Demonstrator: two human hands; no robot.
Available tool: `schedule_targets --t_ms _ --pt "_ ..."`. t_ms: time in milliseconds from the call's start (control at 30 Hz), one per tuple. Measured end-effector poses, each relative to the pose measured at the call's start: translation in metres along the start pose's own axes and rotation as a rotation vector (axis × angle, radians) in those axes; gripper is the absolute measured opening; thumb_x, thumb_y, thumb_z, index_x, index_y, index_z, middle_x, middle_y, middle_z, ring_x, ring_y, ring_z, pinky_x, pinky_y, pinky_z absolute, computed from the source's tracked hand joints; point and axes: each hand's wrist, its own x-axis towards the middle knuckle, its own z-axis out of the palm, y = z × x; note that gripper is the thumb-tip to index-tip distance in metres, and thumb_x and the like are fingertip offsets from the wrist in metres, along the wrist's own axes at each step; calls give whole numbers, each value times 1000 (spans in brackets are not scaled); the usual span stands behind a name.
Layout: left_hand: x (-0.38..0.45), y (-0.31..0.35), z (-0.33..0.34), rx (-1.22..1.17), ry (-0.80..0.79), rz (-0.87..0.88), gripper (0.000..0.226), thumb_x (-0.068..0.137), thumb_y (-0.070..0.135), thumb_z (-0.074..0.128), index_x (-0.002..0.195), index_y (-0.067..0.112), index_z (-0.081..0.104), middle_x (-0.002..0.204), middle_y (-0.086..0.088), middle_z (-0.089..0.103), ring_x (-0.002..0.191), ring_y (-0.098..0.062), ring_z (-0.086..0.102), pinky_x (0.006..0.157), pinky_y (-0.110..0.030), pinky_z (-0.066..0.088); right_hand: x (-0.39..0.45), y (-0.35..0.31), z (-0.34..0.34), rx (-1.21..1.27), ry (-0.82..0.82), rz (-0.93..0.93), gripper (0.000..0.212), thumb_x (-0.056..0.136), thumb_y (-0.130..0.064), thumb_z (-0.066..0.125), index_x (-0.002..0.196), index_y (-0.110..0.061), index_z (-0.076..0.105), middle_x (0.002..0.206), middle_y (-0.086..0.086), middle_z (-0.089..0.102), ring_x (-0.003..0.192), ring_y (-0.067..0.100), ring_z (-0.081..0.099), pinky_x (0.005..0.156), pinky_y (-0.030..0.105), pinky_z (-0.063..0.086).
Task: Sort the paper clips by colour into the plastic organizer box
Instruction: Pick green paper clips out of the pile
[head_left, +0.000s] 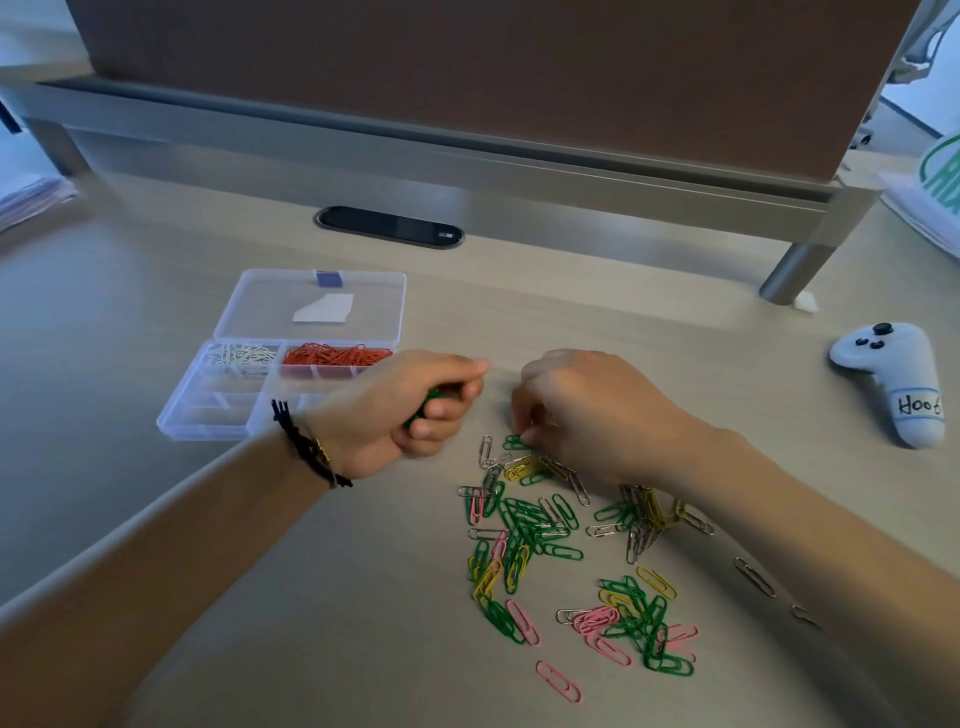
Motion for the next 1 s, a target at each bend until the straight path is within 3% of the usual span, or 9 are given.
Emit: schedule_targets --t_ms 100,200,367,467,600,733,833,933,1000 --pt "-4 -6 4 343 75 124 26 85 32 70 84 7 65 53 -9 32 40 -13 24 40 -21 15 -3 4 -3 -13 -2 11 6 84 -29 68 89 -27 71 89 -11 65 96 16 57 78 36 48" --pt "-4 -15 7 644 131 309 16 80 29 81 85 17 72 54 -15 39 48 -21 28 49 -27 21 -2 4 -5 -1 -18 2 12 83 -37 68 88 -27 71 89 -9 66 94 18 58 77 38 49" --pt "-2 -17 6 778 227 382 6 83 28 77 82 26 71 49 3 40 45 -15 30 48 -27 25 4 -8 -11 -253 -68 -88 16 88 -32 62 87 -18 71 86 1 67 90 25 61 64 32 41" --pt "-4 -14 10 906 303 432 6 86 29 73 81 28 70 47 1 44 42 -9 31 45 -25 28 8 -18 -16 -371 -94 -183 15 90 -20 56 83 -14 67 83 6 66 84 29 61 60 34 37" --pt "-11 -21 20 1131 408 640 7 86 27 70 80 29 67 45 -1 47 44 -16 44 44 -17 33 8 -22 -13 -377 -53 -197 8 80 -16 62 73 -18 63 70 6 63 74 28 61 54 33 38" --pt "-17 -31 32 1236 280 775 11 89 37 64 87 30 73 43 12 41 43 -3 44 50 -15 35 -10 1 -14 9 49 97 15 79 -28 62 67 -20 65 70 -3 68 72 18 63 65 32 48" --pt "-14 -39 40 1377 215 776 27 91 47 52 95 32 73 66 13 68 60 -4 61 58 -28 52 -33 8 -19 509 112 288 12 82 -16 71 70 -19 73 70 -7 72 66 4 64 65 22 51" --pt "-12 -34 50 1542 223 670 41 94 53 33 103 33 68 86 7 72 77 -16 68 67 -35 54 -55 9 -17 872 66 361 8 86 -3 71 80 -8 74 74 9 75 68 14 69 69 32 55" --pt "-10 -26 59 1684 230 581 35 100 50 34 109 32 63 95 6 70 86 -19 66 72 -33 51 -65 12 -15 1064 57 382 4 88 2 68 87 3 72 76 20 74 67 23 70 68 35 55"
